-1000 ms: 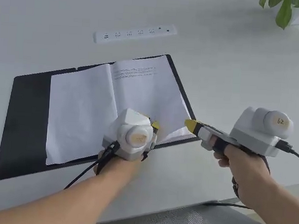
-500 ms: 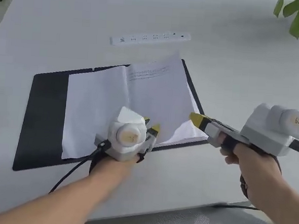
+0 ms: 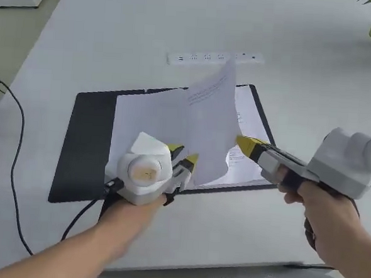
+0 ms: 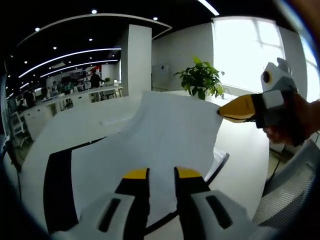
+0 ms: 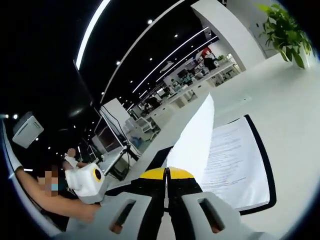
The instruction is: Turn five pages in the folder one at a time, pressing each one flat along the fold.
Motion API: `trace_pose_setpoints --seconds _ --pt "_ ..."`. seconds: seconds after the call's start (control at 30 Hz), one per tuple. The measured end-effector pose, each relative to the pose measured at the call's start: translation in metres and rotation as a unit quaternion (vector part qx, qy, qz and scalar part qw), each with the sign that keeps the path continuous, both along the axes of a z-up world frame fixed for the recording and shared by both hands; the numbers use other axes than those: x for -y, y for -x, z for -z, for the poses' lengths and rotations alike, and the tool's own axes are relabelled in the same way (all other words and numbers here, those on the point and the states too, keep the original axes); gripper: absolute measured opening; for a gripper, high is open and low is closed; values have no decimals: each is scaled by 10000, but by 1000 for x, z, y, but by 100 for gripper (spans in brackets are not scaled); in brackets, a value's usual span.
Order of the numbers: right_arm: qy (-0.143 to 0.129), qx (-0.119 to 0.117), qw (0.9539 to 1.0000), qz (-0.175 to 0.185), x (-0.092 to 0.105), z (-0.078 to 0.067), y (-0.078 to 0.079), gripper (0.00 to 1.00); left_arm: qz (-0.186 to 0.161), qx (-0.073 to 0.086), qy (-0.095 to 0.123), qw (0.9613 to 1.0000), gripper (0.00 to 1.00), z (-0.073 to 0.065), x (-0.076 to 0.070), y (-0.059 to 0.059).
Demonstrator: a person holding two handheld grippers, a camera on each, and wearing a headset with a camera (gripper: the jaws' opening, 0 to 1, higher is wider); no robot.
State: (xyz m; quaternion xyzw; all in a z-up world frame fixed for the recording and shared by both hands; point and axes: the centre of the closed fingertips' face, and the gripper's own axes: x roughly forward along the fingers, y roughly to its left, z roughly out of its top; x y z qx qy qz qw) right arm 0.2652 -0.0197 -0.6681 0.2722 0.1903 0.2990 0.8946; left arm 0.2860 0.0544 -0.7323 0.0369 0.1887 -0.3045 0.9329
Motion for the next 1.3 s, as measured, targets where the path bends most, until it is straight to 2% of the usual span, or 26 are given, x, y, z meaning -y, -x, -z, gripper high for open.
trace_pose_setpoints --seconds 0.37,0.6,0.9,1.03,1.07,1.27,1.3 --pt "-16 78 9992 -391 -46 -8 1 0 -311 62 56 9995 18 -9 -49 14" --pt "49 48 9978 -664 -77 -5 4 0 -487 131 100 9987 17 -17 -74 17" --pt "193 -87 9949 -984 -114 9 6 0 -716 223 97 9971 17 -28 -108 19" --pt "281 -146 9931 -1131 -130 16 7 0 -797 225 92 9965 17 -29 -122 19" --pt "304 -200 9924 -1177 -132 22 5 0 -823 216 95 9963 17 -29 -124 18" --pt "399 -333 9894 -1357 -153 36 5 0 -944 186 47 9954 17 -26 -143 18" --pt "501 -385 9884 -1382 -156 41 4 0 -968 181 36 9951 17 -25 -147 19"
